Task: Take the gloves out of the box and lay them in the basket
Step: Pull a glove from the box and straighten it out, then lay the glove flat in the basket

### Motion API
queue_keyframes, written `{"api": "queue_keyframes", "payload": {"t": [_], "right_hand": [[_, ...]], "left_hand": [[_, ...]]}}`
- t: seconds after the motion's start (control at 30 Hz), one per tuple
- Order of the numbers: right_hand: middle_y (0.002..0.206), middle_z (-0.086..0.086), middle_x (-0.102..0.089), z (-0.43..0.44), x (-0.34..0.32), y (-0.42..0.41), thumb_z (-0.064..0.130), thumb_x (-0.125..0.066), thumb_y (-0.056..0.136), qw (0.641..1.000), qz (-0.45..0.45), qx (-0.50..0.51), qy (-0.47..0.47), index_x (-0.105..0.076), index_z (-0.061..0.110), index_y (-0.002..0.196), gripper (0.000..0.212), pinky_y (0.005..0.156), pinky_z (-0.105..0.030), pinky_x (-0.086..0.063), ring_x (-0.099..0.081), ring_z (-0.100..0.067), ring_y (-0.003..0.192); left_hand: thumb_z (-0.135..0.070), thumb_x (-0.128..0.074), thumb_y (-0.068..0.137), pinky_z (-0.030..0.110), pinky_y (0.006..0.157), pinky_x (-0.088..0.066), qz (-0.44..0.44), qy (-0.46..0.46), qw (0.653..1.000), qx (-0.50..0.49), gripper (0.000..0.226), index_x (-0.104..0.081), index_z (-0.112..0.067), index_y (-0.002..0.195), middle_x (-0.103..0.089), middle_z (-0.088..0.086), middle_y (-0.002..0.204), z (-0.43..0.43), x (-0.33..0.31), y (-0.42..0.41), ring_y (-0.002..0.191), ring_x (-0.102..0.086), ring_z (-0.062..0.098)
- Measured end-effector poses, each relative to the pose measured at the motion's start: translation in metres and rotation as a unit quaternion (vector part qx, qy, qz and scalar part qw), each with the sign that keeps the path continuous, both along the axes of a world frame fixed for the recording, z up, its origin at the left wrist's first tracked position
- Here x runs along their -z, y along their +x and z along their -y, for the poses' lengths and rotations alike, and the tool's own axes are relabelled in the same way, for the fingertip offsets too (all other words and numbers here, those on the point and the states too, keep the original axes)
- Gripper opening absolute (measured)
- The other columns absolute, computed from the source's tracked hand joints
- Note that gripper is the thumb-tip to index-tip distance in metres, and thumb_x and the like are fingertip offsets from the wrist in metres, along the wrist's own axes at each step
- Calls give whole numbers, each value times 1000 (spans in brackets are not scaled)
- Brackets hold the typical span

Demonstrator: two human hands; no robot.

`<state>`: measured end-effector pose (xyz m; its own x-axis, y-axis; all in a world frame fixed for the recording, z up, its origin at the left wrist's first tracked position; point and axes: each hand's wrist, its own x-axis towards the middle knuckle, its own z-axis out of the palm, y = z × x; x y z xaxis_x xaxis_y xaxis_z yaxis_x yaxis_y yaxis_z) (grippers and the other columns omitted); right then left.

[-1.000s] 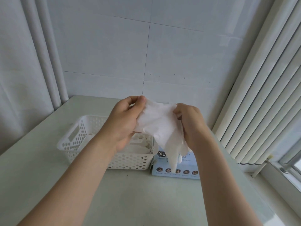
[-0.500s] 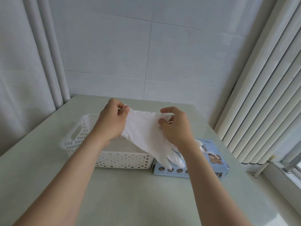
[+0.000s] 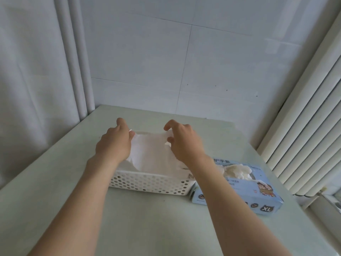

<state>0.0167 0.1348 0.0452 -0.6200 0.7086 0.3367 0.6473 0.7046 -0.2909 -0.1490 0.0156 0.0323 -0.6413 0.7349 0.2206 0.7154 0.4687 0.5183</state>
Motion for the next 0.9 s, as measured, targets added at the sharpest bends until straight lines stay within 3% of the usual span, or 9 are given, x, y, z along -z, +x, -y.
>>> {"api": "queue_keyframes", "payload": {"t": [0.1, 0.27, 0.4, 0.5, 0.53, 0.6, 0.77, 0.83, 0.9], "right_hand": [[113, -8, -64, -2, 1, -13, 15, -71, 99, 999, 37, -14, -24, -58, 25, 135, 40, 78, -43, -54, -65, -35, 98], [101, -9, -64, 1, 4, -19, 20, -84, 90, 995, 97, 11, 33, -56, 13, 118, 40, 66, -37, -46, -60, -32, 81], [103, -6, -66, 6, -1, -17, 23, -80, 92, 996, 91, 23, -8, -63, 16, 109, 25, 68, -36, -49, -65, -29, 86], [79, -2, -76, 14, -6, -10, 42, -86, 80, 982, 148, 20, -114, -70, 16, 89, 31, 73, -35, -62, -76, -23, 73], [70, -2, -77, 17, -8, -6, 35, -88, 75, 973, 181, 23, -139, -72, 13, 88, 30, 74, -33, -64, -77, -18, 64], [75, -9, -78, 19, -10, -1, 11, -82, 66, 961, 224, 34, -160, -77, 8, 102, 37, 80, -35, -65, -75, -11, 59], [101, -9, -63, 15, -20, 0, -11, -61, 82, 980, 163, 41, -108, -72, 10, 105, 33, 68, -41, -64, -71, -29, 73], [98, -9, -58, 15, -18, -3, -16, -54, 83, 981, 182, 53, -41, -63, 7, 92, 26, 54, -37, -50, -60, -27, 71], [85, -7, -49, 20, -17, -4, -18, -53, 84, 974, 218, 57, 9, -46, 11, 77, 30, 55, -34, -37, -47, -25, 66]], "left_hand": [[-31, -45, 111, 45, 73, -42, -25, -44, 998, -22, 27, -31, -8, 113, -63, 22, 117, 1, 2, 0, 95, -59, 43], [2, -51, 99, 44, 71, -42, -62, -100, 992, -43, 46, -29, -7, 138, -59, 22, 117, 1, -3, 6, 90, -55, 40], [5, -52, 93, 43, 87, -51, -80, -108, 991, 3, 43, -58, -19, 128, -60, 11, 130, -2, -5, 7, 117, -59, 38], [-14, -71, 92, 41, 97, -54, -7, -129, 990, 48, 25, -69, -33, 108, -65, 5, 125, -4, 2, 5, 111, -64, 30], [-22, -77, 89, 42, 98, -55, 24, -150, 987, 59, 27, -69, -35, 111, -64, 3, 125, -4, 4, 6, 110, -64, 28], [-31, -84, 83, 43, 100, -55, 62, -197, 976, 72, 43, -68, -34, 123, -61, 2, 129, -4, 9, 7, 111, -64, 27], [-34, -91, 74, 45, 102, -54, 71, -258, 960, 78, 62, -65, -36, 131, -62, -1, 134, -6, 15, 3, 115, -63, 27], [-32, -89, 75, 44, 102, -54, 59, -270, 957, 86, 58, -66, -35, 128, -63, -1, 133, -9, 18, 3, 114, -64, 27], [-31, -88, 77, 46, 105, -52, 56, -277, 955, 92, 66, -62, -37, 137, -59, -2, 141, -11, 20, 2, 121, -62, 27]]}}
